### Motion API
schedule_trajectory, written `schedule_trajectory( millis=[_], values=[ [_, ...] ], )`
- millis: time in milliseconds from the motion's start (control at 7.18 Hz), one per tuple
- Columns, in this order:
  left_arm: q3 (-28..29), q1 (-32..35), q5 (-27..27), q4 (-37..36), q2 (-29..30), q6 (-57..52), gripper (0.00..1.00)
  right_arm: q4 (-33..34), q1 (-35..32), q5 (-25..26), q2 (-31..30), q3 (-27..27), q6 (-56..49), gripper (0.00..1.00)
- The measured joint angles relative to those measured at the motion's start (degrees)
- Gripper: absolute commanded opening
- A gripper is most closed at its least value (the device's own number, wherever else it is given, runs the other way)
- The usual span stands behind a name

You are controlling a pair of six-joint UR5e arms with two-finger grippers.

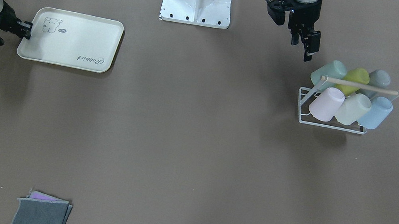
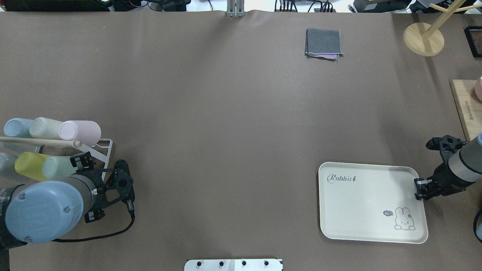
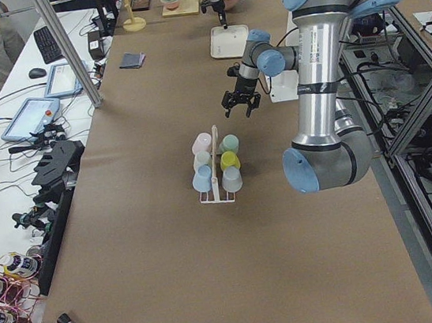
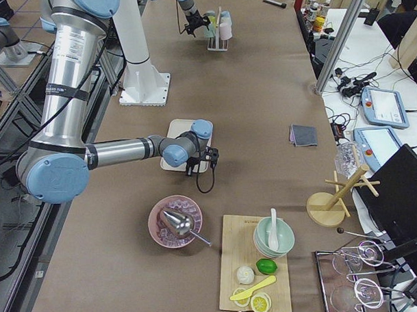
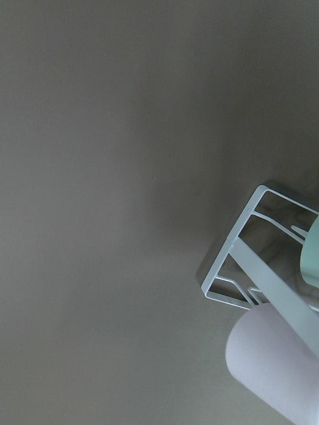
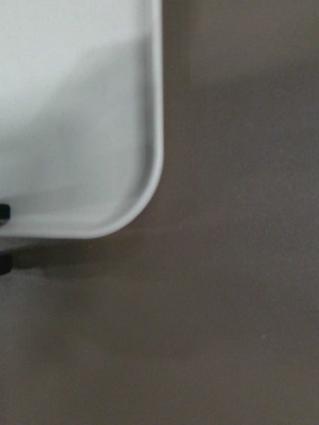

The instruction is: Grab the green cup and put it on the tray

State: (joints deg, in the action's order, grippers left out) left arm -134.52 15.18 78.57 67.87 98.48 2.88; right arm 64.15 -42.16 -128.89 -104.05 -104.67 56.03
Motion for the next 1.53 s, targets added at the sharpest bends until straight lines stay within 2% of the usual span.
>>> schedule_trajectory(
  millis=[278, 975, 1532],
  values=[
    [0.1, -3.2, -4.0, -3.6, 0.0, -2.8, 0.97, -0.6, 0.1, 0.0, -0.1, 0.1, 0.5, 0.13],
    [0.0, -6.0, -10.5, -9.3, 0.3, -16.9, 0.97, -0.9, 0.1, -0.2, -0.1, -0.2, 0.7, 0.07],
    [0.3, -9.7, -17.0, -16.9, -1.3, -19.6, 0.97, -3.4, -1.1, -1.6, -1.0, -0.6, 0.5, 0.02]
  ],
)
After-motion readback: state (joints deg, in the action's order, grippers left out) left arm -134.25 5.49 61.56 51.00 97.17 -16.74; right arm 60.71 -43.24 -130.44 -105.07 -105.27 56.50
